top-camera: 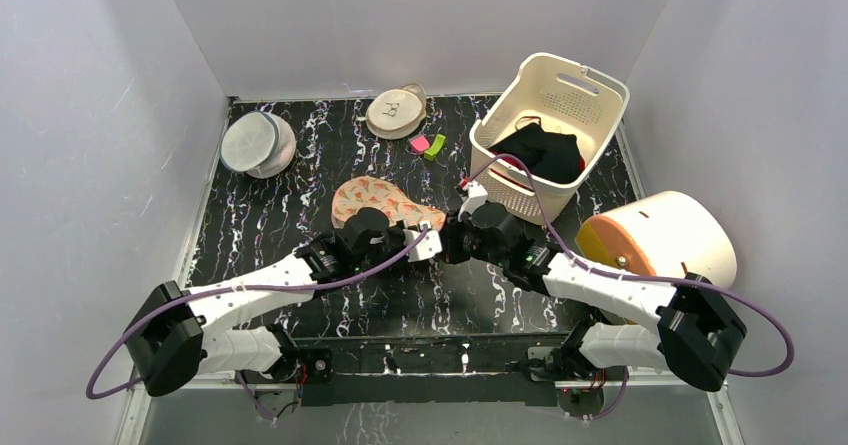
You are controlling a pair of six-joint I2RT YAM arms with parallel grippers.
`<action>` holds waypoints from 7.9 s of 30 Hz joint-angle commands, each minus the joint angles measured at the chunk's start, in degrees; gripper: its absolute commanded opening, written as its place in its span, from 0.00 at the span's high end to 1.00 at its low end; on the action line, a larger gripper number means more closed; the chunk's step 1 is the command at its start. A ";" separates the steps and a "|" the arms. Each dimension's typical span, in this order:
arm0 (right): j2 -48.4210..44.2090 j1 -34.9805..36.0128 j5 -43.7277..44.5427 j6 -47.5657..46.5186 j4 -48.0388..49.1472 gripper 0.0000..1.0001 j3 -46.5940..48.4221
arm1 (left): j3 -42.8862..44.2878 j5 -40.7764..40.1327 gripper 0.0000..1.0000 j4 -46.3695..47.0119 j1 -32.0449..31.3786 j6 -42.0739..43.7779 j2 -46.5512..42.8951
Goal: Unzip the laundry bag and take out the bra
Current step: Unzip the laundry bag at the center of the board, then open the laundry bag at the center of the board.
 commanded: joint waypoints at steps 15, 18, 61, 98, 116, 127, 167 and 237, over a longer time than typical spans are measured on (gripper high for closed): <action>-1.15 -8.37 -1.07 -5.63 -3.34 1.00 -1.09 | -0.43 -8.60 1.00 0.50 0.10 3.08 -6.54; -0.43 -8.15 -4.54 -6.12 -2.82 1.00 -0.40 | -0.08 -7.69 1.00 -0.53 0.05 3.36 -5.78; -3.24 -13.78 -2.98 -5.12 -4.31 1.00 -3.77 | 0.57 -3.44 1.00 -2.60 0.02 3.38 -2.51; 5.15 -16.82 -0.90 -17.85 -6.66 0.88 2.95 | -0.14 4.18 1.00 -4.22 0.01 4.94 -8.11; -9.86 -13.19 1.52 -13.65 -18.72 0.04 4.29 | -2.67 -4.76 0.01 11.20 2.31 -12.95 -14.19; 11.46 13.86 29.16 -6.45 -22.50 0.02 17.93 | 2.91 -48.90 0.02 10.21 19.03 -31.71 -14.68; 34.39 21.46 25.60 -16.26 -25.45 0.02 40.06 | -3.24 -49.67 0.02 18.24 23.46 -26.51 -22.78; 9.53 0.69 1.00 9.11 2.77 1.00 12.90 | -2.83 -48.84 0.02 16.89 24.02 -27.55 -22.11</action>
